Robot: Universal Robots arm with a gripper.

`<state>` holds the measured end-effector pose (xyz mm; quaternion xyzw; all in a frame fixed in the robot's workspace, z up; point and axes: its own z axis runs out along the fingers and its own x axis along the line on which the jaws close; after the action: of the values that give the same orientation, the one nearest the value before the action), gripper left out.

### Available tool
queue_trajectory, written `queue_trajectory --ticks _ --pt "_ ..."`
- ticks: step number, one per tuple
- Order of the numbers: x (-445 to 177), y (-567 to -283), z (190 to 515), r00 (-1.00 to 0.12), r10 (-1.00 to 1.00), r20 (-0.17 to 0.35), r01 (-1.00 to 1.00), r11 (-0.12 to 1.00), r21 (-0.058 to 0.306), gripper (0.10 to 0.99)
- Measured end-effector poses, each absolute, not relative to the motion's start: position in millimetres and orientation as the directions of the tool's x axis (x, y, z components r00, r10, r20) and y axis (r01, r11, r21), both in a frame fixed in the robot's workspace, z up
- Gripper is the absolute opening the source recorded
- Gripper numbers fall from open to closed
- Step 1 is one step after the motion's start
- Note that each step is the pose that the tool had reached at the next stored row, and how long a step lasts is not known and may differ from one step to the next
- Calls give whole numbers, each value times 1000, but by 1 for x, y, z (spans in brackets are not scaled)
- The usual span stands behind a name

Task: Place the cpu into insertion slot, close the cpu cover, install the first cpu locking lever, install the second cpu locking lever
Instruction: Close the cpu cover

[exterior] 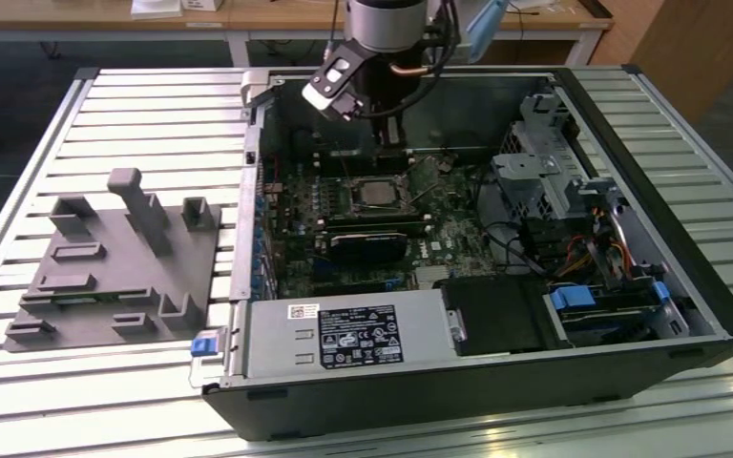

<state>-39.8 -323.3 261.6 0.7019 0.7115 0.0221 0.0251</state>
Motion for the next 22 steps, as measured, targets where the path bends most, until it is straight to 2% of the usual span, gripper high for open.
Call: queue_trajectory --ticks 8,13,22 --pt "-22 -325 261 -14 1000 3 999 13 39 106" --pt "-18 -325 260 -20 999 26 999 19 39 106" --pt "-5 -325 259 -41 999 26 998 40 37 106"
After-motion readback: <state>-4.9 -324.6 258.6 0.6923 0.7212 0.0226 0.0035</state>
